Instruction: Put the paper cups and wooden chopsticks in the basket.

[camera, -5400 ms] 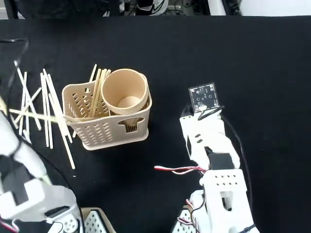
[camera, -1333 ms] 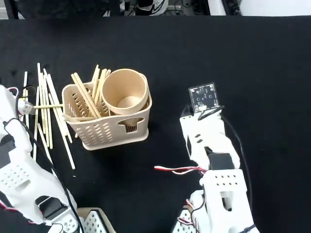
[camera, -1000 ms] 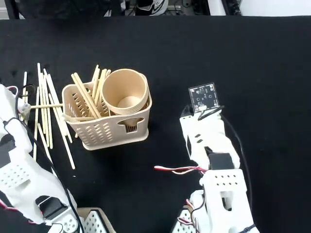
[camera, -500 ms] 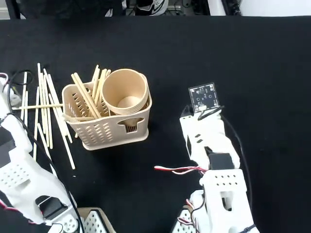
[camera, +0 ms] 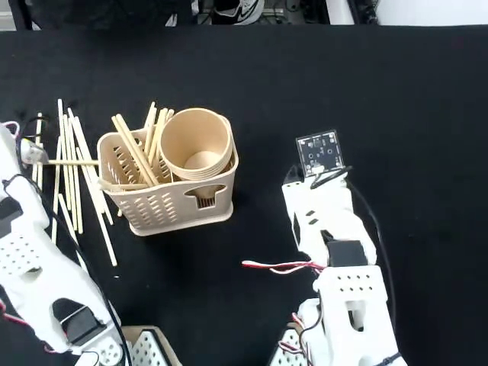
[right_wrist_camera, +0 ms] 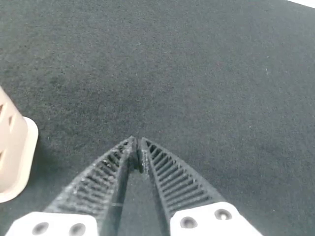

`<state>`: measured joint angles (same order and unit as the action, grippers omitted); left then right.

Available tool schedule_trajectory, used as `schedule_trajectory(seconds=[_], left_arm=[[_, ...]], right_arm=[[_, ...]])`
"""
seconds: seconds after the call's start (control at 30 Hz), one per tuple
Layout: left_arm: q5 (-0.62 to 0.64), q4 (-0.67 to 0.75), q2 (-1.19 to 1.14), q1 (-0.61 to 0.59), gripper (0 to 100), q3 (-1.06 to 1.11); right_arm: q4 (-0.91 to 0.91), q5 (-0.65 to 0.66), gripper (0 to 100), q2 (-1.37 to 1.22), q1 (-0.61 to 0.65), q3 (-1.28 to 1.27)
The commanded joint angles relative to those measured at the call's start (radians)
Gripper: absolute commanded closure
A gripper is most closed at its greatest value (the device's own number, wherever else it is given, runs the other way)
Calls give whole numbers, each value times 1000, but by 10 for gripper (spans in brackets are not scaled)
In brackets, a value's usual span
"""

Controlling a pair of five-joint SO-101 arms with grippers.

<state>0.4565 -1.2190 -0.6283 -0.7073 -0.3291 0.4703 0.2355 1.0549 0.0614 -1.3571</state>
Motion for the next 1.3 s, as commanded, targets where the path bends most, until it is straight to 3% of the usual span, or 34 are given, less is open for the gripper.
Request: schedule_trajectory(seconds=[0.0, 0.13, 0.6, 0.73, 0.9, 1.1, 1.27], left_arm=[[57, 6, -103, 4, 807, -74], [55, -46, -114, -5, 970, -130], [25, -381, -114, -13, 970, -484], [5, -525, -114, -19, 970, -682], [-72, -543, -71, -65, 971, -863], [-169, -545, 158, -122, 971, -812], [-209, -545, 494, -104, 971, -616]], right_arm=[[-23, 11, 984, 8, -11, 15], [-23, 11, 984, 8, -11, 15], [-23, 11, 984, 8, -11, 15], [-23, 11, 984, 8, -11, 15], [-23, 11, 984, 8, -11, 15], [-23, 11, 984, 8, -11, 15], [-23, 11, 984, 8, -11, 15]])
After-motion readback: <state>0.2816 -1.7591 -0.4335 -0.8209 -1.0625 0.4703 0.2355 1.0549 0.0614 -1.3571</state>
